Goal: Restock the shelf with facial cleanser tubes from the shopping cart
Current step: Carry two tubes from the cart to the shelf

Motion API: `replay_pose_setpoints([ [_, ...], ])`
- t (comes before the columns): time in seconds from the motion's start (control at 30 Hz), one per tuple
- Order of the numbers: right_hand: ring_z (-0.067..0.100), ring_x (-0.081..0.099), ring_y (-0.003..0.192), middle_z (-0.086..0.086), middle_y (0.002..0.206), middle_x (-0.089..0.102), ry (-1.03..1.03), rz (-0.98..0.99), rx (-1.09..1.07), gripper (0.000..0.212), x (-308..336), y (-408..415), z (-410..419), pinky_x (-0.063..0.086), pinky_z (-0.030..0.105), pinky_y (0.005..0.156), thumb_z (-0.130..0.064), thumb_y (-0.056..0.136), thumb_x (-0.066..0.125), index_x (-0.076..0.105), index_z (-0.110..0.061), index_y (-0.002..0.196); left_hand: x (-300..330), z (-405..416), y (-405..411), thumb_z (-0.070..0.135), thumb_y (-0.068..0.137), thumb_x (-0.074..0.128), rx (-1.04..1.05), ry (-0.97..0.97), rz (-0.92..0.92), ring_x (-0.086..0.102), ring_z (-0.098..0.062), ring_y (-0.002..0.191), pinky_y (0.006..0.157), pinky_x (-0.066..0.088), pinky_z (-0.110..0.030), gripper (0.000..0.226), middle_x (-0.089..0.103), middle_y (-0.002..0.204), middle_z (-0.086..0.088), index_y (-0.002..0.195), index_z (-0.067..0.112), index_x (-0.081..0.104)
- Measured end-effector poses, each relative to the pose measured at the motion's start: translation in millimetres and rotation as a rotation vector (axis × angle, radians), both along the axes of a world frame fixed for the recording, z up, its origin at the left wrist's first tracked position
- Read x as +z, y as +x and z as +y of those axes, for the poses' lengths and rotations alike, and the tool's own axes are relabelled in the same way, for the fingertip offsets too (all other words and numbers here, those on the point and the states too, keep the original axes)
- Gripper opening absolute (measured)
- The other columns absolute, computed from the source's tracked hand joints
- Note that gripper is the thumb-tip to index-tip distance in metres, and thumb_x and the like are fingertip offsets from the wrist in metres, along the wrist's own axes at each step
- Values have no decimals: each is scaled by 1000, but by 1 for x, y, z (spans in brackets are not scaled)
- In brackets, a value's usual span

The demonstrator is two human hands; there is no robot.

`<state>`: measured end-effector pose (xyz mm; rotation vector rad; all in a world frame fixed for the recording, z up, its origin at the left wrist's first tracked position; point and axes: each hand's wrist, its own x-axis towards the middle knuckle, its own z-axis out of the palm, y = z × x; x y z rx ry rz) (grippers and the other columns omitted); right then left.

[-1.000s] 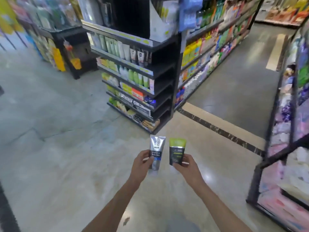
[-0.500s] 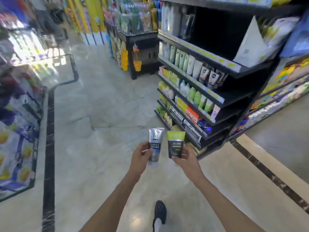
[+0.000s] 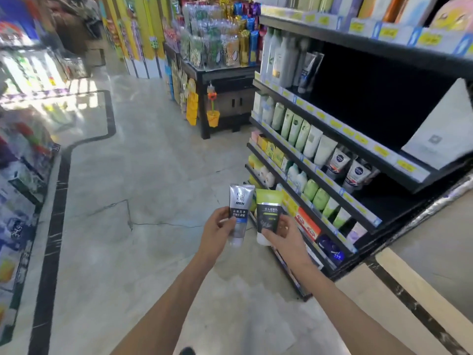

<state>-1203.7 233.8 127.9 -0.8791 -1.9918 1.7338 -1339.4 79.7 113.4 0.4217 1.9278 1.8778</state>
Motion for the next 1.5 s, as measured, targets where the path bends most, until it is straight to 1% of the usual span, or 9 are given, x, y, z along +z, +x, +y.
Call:
replay_pose_setpoints([
  [0.23,5,63,104,-9,117,64,88,15,-140,49,14,-103,57,53,19,80,-18,88,80,51,-22,126,9,83,-123,8,98,65,-125,-1,43,69,-32,104,96,57,-51,25,72,116,-9,119,20,67],
  [0.3,-6,61,97,-11,116,63,101,9,-188,48,20,-132,73,50,11,73,-19,88,80,52,-22,127,15,108,-159,12,97,65,-190,0,70,70,-30,105,95,58,-50,26,72,117,-5,122,21,66],
  [0.43,2,63,101,-6,118,65,159,1,-335,48,33,-187,107,49,16,78,-24,87,81,53,-22,127,39,161,-227,7,99,64,-316,23,47,70,-15,92,77,57,-24,26,71,115,-1,122,17,64],
  [0.53,6,62,104,-7,118,65,153,7,-436,50,42,-221,130,52,25,84,-26,87,81,53,-23,128,57,196,-272,9,98,65,-397,61,62,68,-13,86,70,52,-19,25,71,111,-2,123,14,65],
  [0.63,7,60,108,-10,120,63,139,17,-511,52,54,-249,150,52,35,94,-27,87,81,51,-25,129,73,232,-312,9,100,62,-481,64,96,67,-10,88,72,52,-18,27,71,111,-2,126,13,63],
  [0.97,2,60,109,-13,119,63,209,61,-632,48,93,-321,241,48,18,83,-30,89,79,53,-26,129,128,381,-410,13,101,61,-602,195,193,66,-16,89,82,56,-34,23,71,109,-9,123,17,64],
  [1.13,4,61,109,-10,120,65,250,106,-695,47,114,-355,303,48,21,88,-27,89,79,54,-25,128,151,453,-439,18,97,65,-594,220,216,66,-31,113,104,52,-52,29,69,123,-7,126,17,61],
  [1.4,4,60,112,-11,121,64,328,103,-810,52,142,-387,379,50,25,93,-34,87,81,53,-24,130,160,538,-468,9,100,60,-636,250,334,63,-14,118,107,50,-31,36,66,126,-3,136,12,56],
  [1.5,0,59,108,-14,118,63,355,62,-818,52,150,-391,391,48,17,85,-32,88,80,51,-24,130,158,557,-474,9,101,59,-651,252,369,63,-11,115,104,51,-27,34,66,124,-1,134,13,55],
])
